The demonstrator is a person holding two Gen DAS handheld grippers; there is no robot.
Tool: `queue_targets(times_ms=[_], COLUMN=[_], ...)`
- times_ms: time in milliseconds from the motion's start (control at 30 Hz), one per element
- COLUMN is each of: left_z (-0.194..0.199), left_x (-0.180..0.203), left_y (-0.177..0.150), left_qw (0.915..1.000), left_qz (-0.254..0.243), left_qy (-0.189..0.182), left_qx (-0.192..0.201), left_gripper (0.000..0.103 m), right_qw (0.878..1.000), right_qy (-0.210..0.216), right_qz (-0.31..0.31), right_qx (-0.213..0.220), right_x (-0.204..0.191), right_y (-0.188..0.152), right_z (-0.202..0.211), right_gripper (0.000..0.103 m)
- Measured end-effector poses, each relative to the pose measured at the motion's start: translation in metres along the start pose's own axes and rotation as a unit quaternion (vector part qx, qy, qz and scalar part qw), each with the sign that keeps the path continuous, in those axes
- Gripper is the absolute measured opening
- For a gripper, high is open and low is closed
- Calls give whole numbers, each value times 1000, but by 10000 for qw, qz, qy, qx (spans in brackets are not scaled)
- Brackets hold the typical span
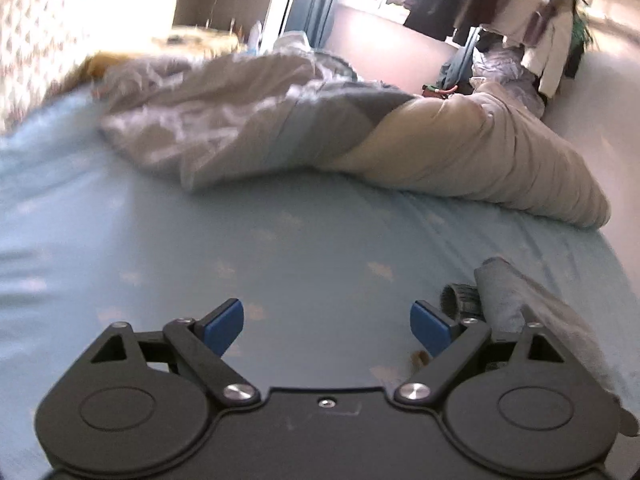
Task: Fold clothes
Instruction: 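Grasp the denim waistband with the left gripper while the right gripper holds the grey pants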
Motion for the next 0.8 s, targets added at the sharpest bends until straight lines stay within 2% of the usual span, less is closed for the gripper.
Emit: queue_targets(times_ms=[100,167,233,333,400,467,500,533,600,633,667,733,800], left_z=[-5,-13,-23,-40,-55,-69,-75,-80,-85,-86,-87,-89,-96], left_x=[8,24,47,83,97,112,117,122,127,128,126,117,110], left_y=[-9,-12,-15,-22,-32,-43,-50,-56,-64,-66,-68,-71,-78], left_qw=[9980,9940,9888,9786,9742,9702,9679,9659,9697,9715,9721,9726,9713], left_qz=[378,540,529,498,484,367,301,226,-88,-258,-241,22,-8], left_qy=[-495,-913,-1306,-1783,-1828,-1825,-1803,-1761,-1468,-1339,-1299,-1234,-1211], left_qx=[-109,-273,-498,-902,-1229,-1551,-1725,-1886,-1953,-1939,-1940,-1971,-2049], left_gripper=[89,89,89,88,81,59,52,39,26,18,15,14,14], right_qw=[9994,9977,9953,9902,9919,9964,9980,9992,9987,9974,9958,9932,9916], right_qy=[348,674,962,1394,1261,836,589,297,-227,-333,-307,6,232], right_qz=[25,47,77,-15,-36,-144,-208,-243,-299,-399,-541,-688,-662], right_qx=[7,-48,-24,103,153,92,26,-75,-341,-509,-676,-939,-1084], right_x=[11,12,22,51,74,109,125,140,169,180,188,193,188], right_y=[5,10,18,28,27,22,17,11,-2,-10,-17,-31,-41], right_z=[1,11,26,51,64,67,66,63,51,45,39,31,27], right_gripper=[28,42,48,50,50,50,50,49,46,46,47,49,49])
Point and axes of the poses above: each gripper's, at about its wrist camera, not at the fingertips, and z roughly against the way its jaws point, x to its right, y to its top, the point moved 6 cm from there along -z, roughly the way its jaws point, and after that the axes turned 11 degrees about -y, right-handed, at the moved point
